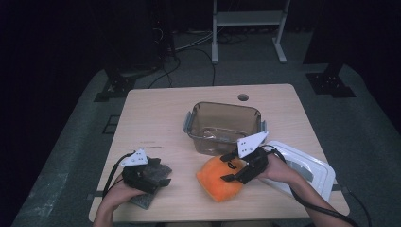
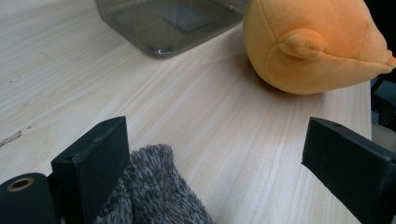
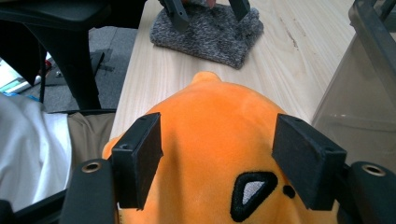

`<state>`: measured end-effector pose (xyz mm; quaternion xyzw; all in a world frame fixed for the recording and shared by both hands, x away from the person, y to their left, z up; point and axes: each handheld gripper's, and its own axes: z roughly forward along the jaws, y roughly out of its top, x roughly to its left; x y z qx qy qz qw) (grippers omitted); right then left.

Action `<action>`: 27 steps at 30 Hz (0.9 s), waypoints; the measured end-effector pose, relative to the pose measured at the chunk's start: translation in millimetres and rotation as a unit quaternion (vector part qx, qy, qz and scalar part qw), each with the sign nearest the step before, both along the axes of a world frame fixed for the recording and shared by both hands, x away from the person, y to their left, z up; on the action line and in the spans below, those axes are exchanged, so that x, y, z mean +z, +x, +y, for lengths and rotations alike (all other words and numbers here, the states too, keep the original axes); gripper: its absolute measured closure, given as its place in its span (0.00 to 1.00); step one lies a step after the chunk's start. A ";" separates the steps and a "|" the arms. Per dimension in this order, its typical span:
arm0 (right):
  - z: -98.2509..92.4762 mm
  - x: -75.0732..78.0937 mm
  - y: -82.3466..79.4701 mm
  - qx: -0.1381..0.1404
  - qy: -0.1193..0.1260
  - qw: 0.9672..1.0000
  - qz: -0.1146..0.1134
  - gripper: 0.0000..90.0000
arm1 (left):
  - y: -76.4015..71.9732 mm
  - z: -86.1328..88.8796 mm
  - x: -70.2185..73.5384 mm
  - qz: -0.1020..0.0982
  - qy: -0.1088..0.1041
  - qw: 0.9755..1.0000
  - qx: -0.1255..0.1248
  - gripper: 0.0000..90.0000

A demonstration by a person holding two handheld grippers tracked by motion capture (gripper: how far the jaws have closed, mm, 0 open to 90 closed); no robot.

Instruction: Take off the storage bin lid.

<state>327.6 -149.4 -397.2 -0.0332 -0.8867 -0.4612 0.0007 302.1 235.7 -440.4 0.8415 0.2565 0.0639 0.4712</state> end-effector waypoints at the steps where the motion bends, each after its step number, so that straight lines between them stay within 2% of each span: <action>1: 0.2 -0.7 0.0 0.000 0.001 1.000 0.000 0.36 | 0.0 -0.2 -0.2 0.000 0.000 1.000 -0.001 0.07; 5: -0.2 -4.0 0.5 -0.003 0.002 1.000 -0.003 0.37 | 0.2 -0.6 -0.6 0.001 0.001 1.000 -0.001 0.07; 15: 1.6 -11.5 -1.3 -0.004 -0.018 1.000 -0.007 0.41 | 0.5 -1.3 -0.9 0.001 0.000 1.000 -0.003 0.07; 18: 2.9 -13.6 -0.1 -0.010 -0.028 0.999 0.012 0.41 | 0.6 -1.2 -0.9 0.002 -0.002 1.000 -0.004 0.07; 20: 3.8 -14.6 -0.5 -0.012 -0.029 0.999 0.016 0.40 | 0.7 -1.3 -0.7 0.001 -0.002 1.000 -0.005 0.07; 23: 6.1 -15.5 -1.9 -0.017 -0.033 0.999 0.016 0.37 | 0.8 -1.1 -0.5 0.001 -0.003 1.000 -0.006 0.07; 24: 10.2 -16.3 -4.6 -0.018 -0.044 0.999 0.009 0.31 | 1.0 -0.8 -0.7 0.001 -0.004 1.000 -0.006 0.07; 27: 14.2 -16.7 -7.3 -0.021 -0.050 0.999 0.001 0.30 | 1.1 -0.7 -1.0 0.002 -0.005 1.000 -0.005 0.07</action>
